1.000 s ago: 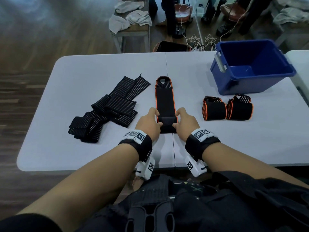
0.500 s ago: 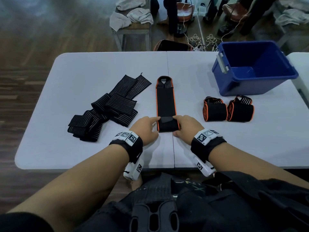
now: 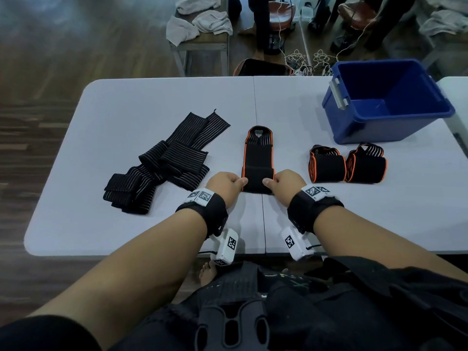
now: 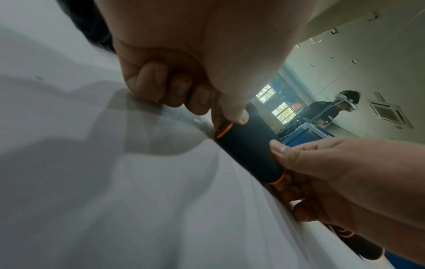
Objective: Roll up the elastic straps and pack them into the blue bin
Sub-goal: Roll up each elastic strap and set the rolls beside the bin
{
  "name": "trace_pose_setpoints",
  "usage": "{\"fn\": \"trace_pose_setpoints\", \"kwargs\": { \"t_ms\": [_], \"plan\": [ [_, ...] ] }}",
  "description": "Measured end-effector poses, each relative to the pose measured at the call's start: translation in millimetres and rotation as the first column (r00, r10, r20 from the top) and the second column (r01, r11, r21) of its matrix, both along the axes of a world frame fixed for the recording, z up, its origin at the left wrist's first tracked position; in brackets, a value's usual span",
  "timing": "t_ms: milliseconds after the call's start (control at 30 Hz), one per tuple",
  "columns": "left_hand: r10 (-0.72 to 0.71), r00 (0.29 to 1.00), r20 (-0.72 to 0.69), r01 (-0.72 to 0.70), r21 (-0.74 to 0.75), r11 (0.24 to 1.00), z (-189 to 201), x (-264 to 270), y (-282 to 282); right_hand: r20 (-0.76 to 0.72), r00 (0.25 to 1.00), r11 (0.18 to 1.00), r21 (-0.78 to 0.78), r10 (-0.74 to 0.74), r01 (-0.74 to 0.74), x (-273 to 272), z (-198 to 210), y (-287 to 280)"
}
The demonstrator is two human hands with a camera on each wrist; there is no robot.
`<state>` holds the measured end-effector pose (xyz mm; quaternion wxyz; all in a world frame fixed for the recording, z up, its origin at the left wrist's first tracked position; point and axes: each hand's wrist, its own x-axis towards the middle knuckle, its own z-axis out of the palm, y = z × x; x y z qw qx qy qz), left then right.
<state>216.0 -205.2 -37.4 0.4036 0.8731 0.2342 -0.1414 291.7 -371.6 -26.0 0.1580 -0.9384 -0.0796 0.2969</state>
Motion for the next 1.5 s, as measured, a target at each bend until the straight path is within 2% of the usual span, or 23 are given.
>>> {"fn": "trace_pose_setpoints", "kwargs": {
  "t_ms": [167,300,367,467,567,667,767,1000,1033,1100,1200,1267,1367,1500],
  "plan": [
    [-0.007,0.996,-0.093,0.010,0.029,1.000,2.7,5.8,-1.8,-0.011,0.999,0.997,-0.062,-0.051,0.050,4.1,0.2,4.2],
    [-0.024,0.988,-0.151,0.031,0.045,0.999,8.4,8.2,-5.3,-0.013,0.999,0.994,-0.100,-0.036,0.034,5.7,1.3,5.3],
    [-0.034,0.981,-0.192,0.045,0.054,0.998,11.6,10.1,-7.9,0.017,0.999,0.998,-0.056,-0.040,0.041,5.5,4.0,3.7],
    [-0.038,0.975,-0.221,0.065,0.115,0.991,14.8,13.2,-9.9,0.093,0.994,0.993,0.110,-0.058,0.048,-1.2,8.4,0.1],
    [-0.067,0.991,-0.115,0.098,0.296,0.950,20.2,13.2,-5.9,0.225,0.971,0.992,0.080,0.078,-0.099,-7.6,6.7,2.4],
    [-0.165,0.984,0.061,0.132,0.366,0.921,22.0,11.3,-2.2,0.289,0.947,0.986,0.040,0.141,-0.159,-9.2,2.9,4.3],
    [-0.279,0.959,0.050,0.231,0.433,0.871,15.8,10.2,-2.9,0.317,0.928,0.979,-0.012,0.195,-0.202,-10.8,-1.3,1.7],
    [-0.411,0.904,-0.118,0.419,0.445,0.791,5.8,-3.2,5.9,0.133,0.961,0.969,0.021,0.241,-0.246,-0.2,1.2,-16.6],
    [-0.409,0.905,-0.120,0.417,0.445,0.792,5.6,-3.5,6.6,0.114,0.964,0.969,0.033,0.241,-0.246,3.6,-0.4,-16.8],
    [-0.358,0.930,-0.079,0.358,0.407,0.840,2.3,-0.7,7.4,0.084,0.977,0.972,0.109,0.198,-0.206,8.5,-3.8,-15.4],
    [-0.222,0.975,-0.003,0.215,0.260,0.941,-0.6,4.4,8.6,0.041,0.997,0.962,0.266,0.061,-0.070,12.6,-4.9,-11.5],
    [-0.154,0.988,0.020,0.148,0.179,0.973,2.7,7.2,8.1,0.011,1.000,0.954,0.300,-0.016,0.012,14.7,-4.6,-11.0],
    [-0.097,0.995,-0.008,0.098,0.110,0.989,8.1,13.1,2.0,0.001,0.999,0.980,0.199,-0.034,0.033,20.1,-5.0,-10.6],
    [-0.084,0.995,-0.059,0.091,0.111,0.990,4.8,21.5,-4.9,-0.058,0.998,0.998,0.063,-0.026,0.030,27.1,-4.5,-3.1]
  ]
}}
